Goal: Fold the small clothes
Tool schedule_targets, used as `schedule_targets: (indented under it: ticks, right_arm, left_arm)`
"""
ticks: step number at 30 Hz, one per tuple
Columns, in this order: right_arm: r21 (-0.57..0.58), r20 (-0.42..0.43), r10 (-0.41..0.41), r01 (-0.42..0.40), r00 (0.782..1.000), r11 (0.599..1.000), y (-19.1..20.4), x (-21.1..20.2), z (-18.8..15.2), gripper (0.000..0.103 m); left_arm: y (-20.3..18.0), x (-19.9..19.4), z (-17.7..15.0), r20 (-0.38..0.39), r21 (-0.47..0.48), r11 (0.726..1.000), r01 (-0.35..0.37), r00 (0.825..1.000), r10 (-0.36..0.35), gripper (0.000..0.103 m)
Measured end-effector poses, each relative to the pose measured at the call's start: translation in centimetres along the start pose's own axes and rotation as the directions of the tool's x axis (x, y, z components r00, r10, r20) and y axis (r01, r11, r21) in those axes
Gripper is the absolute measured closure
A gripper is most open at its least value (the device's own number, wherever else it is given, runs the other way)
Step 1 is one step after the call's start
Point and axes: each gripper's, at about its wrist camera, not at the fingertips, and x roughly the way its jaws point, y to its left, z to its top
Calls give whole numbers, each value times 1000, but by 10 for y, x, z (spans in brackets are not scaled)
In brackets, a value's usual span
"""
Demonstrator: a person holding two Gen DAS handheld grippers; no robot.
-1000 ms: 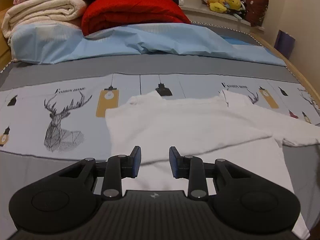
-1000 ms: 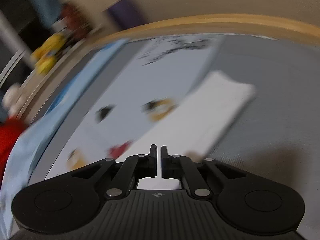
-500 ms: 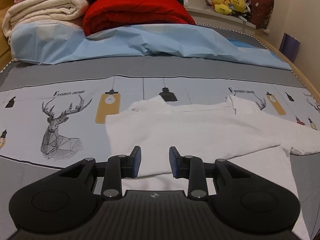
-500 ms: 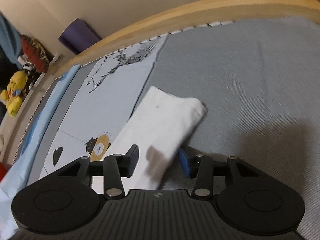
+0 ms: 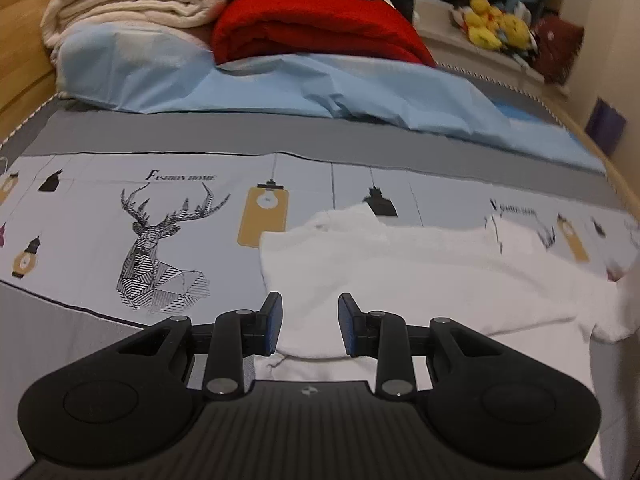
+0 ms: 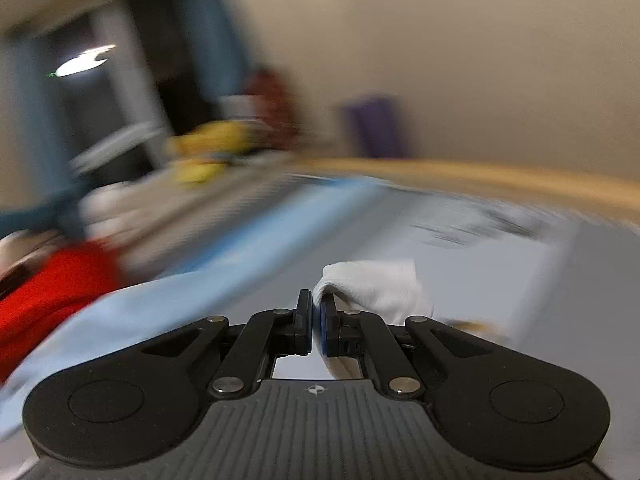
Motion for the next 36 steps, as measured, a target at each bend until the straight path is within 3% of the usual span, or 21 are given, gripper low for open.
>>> schedule_targets:
  ticks: [3,4,6,8,9,10,11,12,13,15,17,21,23,25,26,31,36]
  right_arm:
    - [-161,19,226,-220,974,962,102,-36,-15,99]
    - [-197,6,295,-288,955,937,133,-46,-24,99]
    - [-244,-59,439,-439,897,865,190,-68,-47,99]
    - [-229,-222,558,-599,800,767,237,-79,-81,97]
    - [-207,-332,584,-661,741,722,254,-79,-100,86]
    - [-185,-450,580,-706,679,683,268,-77,-119,80]
    - [-165,-558,552,-734,620,659,277,-75,-138,80]
    - [-158,-627,519,-747,581,645,279,-76,-150,80]
    - [-167,-660,490,-747,569,643,278,-77,-154,80]
    - [-204,-679,433,-718,594,665,265,-80,-145,77]
    - [-223,-654,397,-665,644,712,245,-79,-116,76]
    - [-224,-587,293,-499,755,837,192,-74,-70,64]
    - [-181,-546,272,-428,793,886,153,-71,-62,64]
    - [-174,-535,225,-367,814,914,127,-64,-69,64]
    - [-206,-540,165,-319,825,925,119,-57,-73,64]
    - [-307,-509,76,-264,857,914,104,-37,-82,64]
    - [-303,-529,55,-249,847,920,109,-17,-98,64]
  left_arm:
    - [11,-4,4,3,-42,999,-4,1000,4,69]
    - [15,-4,5,-1,-58,998,-7,1000,7,69]
    - [24,-2,7,-18,-101,995,-5,1000,4,69]
    - [31,0,8,-34,-138,990,8,999,-12,69]
    - [33,1,9,-41,-151,988,13,999,-20,69]
    - [35,2,9,-47,-158,987,16,999,-24,69]
    - [36,2,10,-51,-163,987,16,998,-25,69]
    - [38,3,10,-56,-168,986,16,998,-26,69]
    - [39,3,10,-60,-172,985,19,998,-29,69]
    - [40,4,12,-63,-182,983,29,997,-41,69]
    - [40,4,14,-60,-183,982,40,997,-51,69]
    - [37,14,16,-71,-172,985,36,996,-49,69]
    - [35,22,15,-87,-167,985,35,995,-50,69]
    - [32,32,14,-105,-156,987,31,993,-48,69]
    - [30,36,13,-113,-151,988,29,992,-47,69]
    - [25,60,12,-145,-145,989,30,988,-52,69]
    - [23,83,12,-168,-154,987,43,983,-69,69]
